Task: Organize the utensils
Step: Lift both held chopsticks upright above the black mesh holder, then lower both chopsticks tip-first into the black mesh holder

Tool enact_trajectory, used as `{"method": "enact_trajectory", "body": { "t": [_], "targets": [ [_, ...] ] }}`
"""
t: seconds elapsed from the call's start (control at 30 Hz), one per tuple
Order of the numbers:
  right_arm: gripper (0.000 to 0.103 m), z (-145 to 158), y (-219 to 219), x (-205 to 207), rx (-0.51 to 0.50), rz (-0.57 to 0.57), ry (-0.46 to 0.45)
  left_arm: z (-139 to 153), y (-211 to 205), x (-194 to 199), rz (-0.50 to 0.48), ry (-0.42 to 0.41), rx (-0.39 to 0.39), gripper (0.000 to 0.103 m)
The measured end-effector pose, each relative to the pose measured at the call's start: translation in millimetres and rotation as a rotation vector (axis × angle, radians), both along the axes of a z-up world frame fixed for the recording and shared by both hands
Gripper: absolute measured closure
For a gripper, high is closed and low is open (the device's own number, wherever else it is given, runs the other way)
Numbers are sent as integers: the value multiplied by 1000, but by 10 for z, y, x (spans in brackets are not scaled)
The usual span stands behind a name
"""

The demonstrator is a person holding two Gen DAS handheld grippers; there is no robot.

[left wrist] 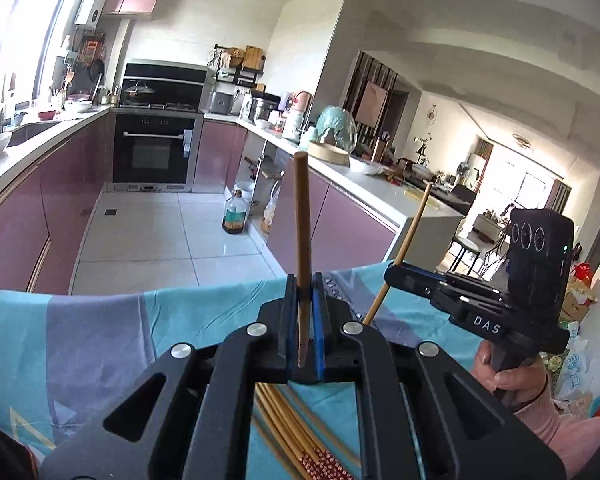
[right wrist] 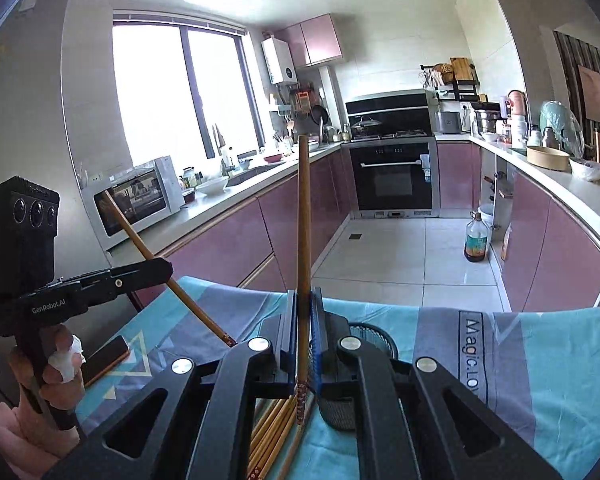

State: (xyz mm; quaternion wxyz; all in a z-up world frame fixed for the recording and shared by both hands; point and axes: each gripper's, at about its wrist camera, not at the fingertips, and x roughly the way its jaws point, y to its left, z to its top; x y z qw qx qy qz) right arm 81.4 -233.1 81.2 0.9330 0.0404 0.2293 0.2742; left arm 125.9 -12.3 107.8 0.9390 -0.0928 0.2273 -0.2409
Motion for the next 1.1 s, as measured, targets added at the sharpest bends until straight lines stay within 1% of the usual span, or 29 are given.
{"method": "enact_trajectory", "body": {
  "t": [0.13, 0.23, 0.37, 0.43, 0.5, 0.6, 0.73, 0.83, 0.9, 0.93, 1.1],
  "targets": [
    [98, 138, -38, 80, 11, -5, -28, 259, -120, 121, -11, -29, -20, 95],
    [98, 200, -77, 139, 15, -9, -42, 366, -272, 254, -21, -28, -20, 95],
    [98, 273, -145, 239, 16, -28, -61, 440, -508, 435, -33, -23, -7, 95],
    [98, 266, -161, 284, 11, -37, -59, 439, -628, 503, -42, -20, 15, 95],
    [98, 197, -173, 373, 5, -42, -33, 353, -762, 596, -51, 7, 38, 95],
    [98, 15, -135, 460, -18, -38, 15, 206, -920, 696, -62, 57, 78, 95],
    [98, -257, -75, 589, -50, -22, 105, -90, -1054, 852, -79, 130, 112, 96],
    [98, -406, 8, 665, -80, -3, 176, -380, -1087, 974, -87, 171, 137, 96],
    [98, -482, 66, 721, -105, 10, 214, -430, -1127, 1027, -79, 178, 148, 95],
    [98, -501, 76, 745, -110, 5, 223, -497, -1114, 1070, -78, 180, 150, 95],
    [97, -530, 88, 832, -109, -11, 249, -643, -1118, 1198, -66, 185, 174, 94]
  ]
}}
